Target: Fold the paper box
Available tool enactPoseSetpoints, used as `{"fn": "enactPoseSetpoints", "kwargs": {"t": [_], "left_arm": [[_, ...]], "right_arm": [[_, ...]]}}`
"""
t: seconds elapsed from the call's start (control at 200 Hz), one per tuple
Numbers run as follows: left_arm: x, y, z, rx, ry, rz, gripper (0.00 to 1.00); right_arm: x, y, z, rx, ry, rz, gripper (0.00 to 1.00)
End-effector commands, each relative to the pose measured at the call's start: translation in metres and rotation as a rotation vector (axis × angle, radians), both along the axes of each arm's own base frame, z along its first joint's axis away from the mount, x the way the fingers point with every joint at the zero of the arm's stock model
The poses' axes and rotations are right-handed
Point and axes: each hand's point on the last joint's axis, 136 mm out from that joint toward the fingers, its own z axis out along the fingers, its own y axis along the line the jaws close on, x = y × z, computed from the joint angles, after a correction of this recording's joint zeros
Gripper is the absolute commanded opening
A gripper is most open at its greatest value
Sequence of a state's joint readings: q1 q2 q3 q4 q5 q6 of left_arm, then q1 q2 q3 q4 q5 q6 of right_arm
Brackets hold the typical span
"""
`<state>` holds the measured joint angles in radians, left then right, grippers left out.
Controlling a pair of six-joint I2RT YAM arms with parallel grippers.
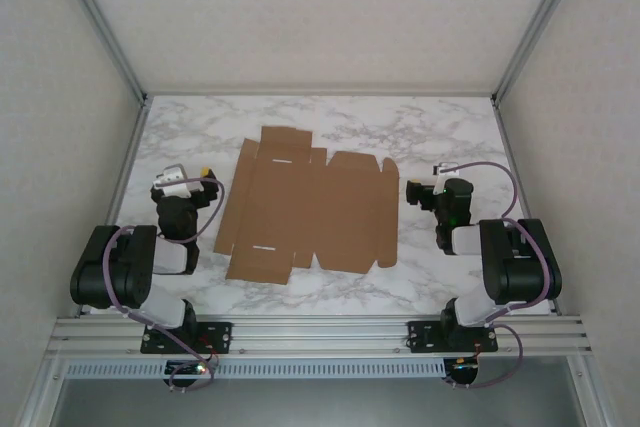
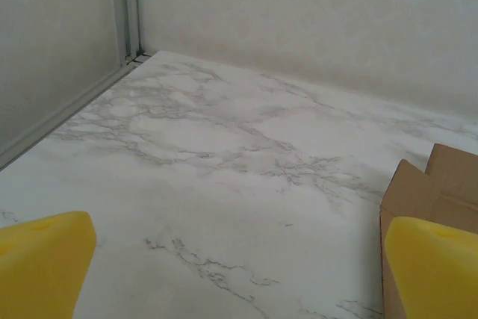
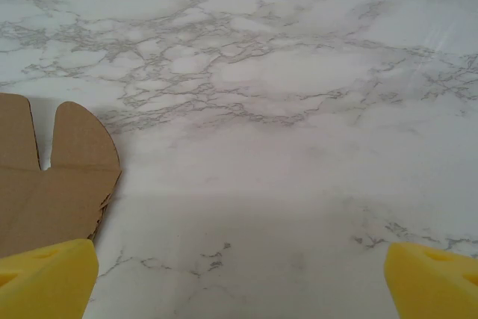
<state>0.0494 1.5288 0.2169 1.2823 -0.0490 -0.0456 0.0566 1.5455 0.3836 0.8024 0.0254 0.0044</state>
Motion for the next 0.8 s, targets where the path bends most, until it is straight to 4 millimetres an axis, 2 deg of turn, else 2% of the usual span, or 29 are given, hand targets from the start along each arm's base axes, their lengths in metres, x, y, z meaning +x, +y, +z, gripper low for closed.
{"fn": "enactPoseSetpoints", "kwargs": {"t": [0.0,0.796], "left_arm": [[0.0013,0.0009,0.0036,-0.011,-0.019,0.01,0.99],[0.0016,0.0007,0.0037,-0.012,-0.019,0.007,0.99]], "right_arm": [[0.0068,-0.0007,0.0118,0.009,-0.035,-0.006,0.99],[0.0073,-0.0014,0.0124,0.017,-0.036,-0.002,0.99]]}}
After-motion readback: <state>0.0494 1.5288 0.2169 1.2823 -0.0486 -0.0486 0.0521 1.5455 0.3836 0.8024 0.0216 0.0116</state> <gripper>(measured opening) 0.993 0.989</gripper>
